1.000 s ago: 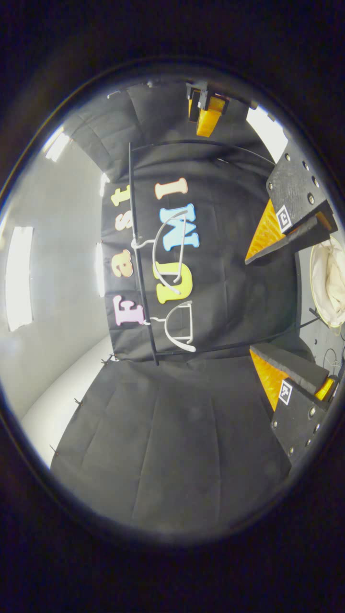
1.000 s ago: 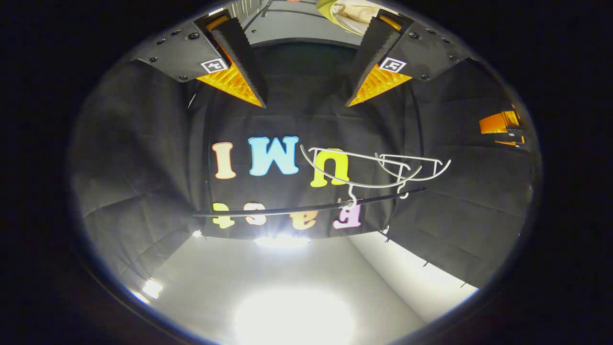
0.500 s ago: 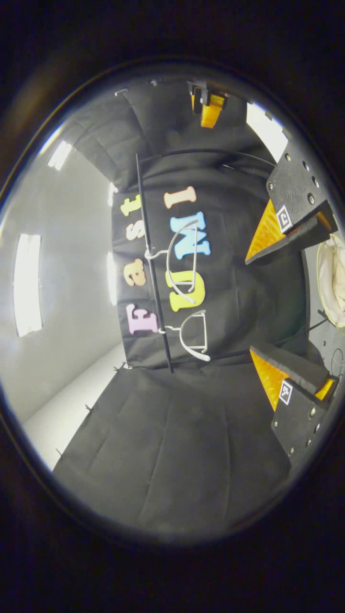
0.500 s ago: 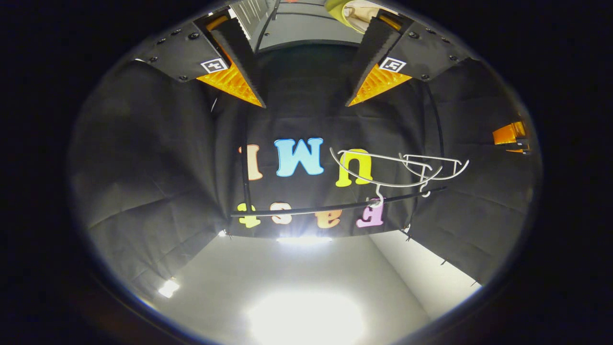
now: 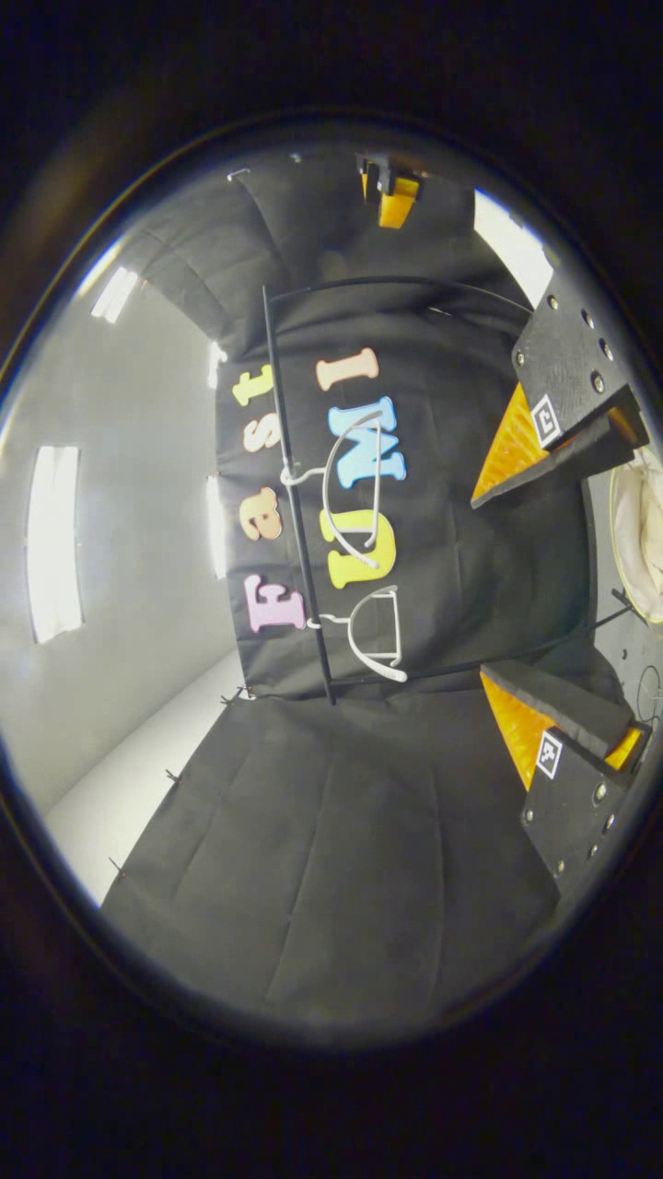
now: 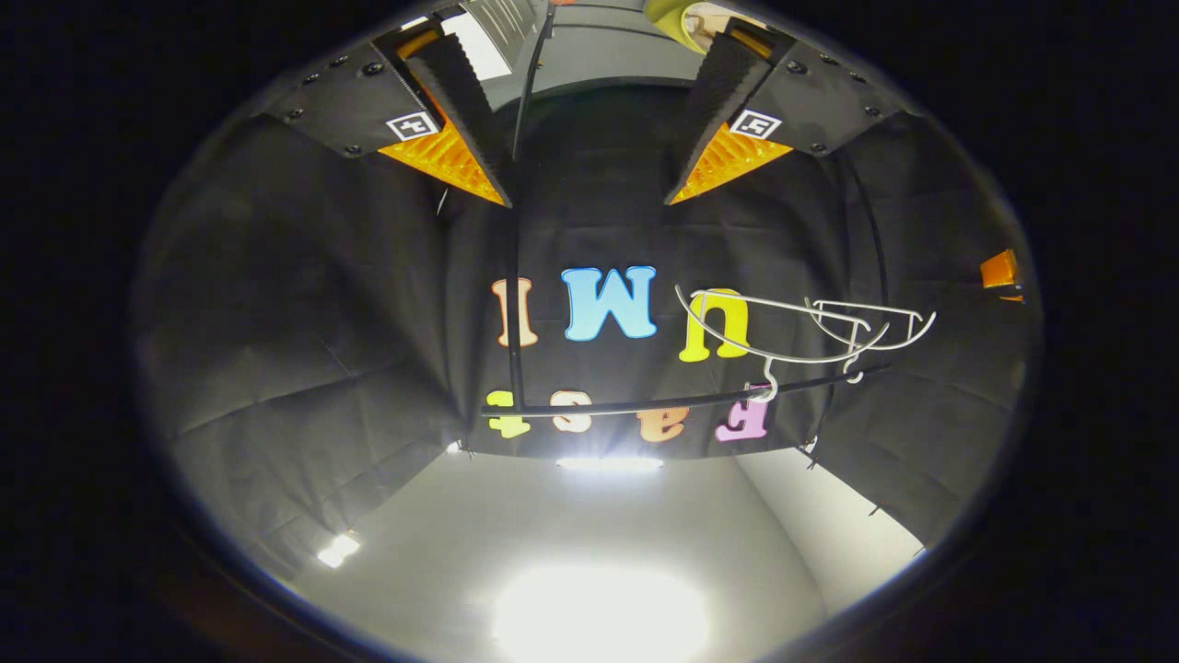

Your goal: Grasp the clothes on the hanger with both hands and then place them into the laundry hamper below.

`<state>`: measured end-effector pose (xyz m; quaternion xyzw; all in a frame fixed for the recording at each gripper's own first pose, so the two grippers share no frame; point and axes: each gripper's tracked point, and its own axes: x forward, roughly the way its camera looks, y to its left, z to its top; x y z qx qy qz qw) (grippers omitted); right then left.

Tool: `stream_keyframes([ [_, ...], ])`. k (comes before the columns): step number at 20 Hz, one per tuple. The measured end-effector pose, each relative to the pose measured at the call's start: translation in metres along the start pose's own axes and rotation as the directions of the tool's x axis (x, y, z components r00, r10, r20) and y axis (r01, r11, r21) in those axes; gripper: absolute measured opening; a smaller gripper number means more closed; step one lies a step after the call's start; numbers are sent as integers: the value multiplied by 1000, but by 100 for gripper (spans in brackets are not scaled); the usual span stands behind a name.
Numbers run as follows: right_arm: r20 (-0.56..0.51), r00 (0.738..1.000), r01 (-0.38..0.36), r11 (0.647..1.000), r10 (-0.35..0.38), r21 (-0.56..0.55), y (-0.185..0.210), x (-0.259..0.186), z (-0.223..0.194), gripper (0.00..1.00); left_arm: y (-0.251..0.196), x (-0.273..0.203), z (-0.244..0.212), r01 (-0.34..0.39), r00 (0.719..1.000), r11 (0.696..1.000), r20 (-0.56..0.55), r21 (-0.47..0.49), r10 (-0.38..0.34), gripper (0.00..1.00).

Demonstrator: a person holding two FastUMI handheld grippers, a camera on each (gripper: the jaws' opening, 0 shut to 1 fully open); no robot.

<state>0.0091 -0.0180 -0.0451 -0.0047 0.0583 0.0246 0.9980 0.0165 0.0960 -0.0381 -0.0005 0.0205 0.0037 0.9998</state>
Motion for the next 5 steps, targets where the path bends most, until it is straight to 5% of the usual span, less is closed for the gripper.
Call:
stream_keyframes([
  [5,-14,999,34,999,-34,4,-15,1,-5,99,16,-6,-3,-22,1000,1000,-8,-12,22,95],
])
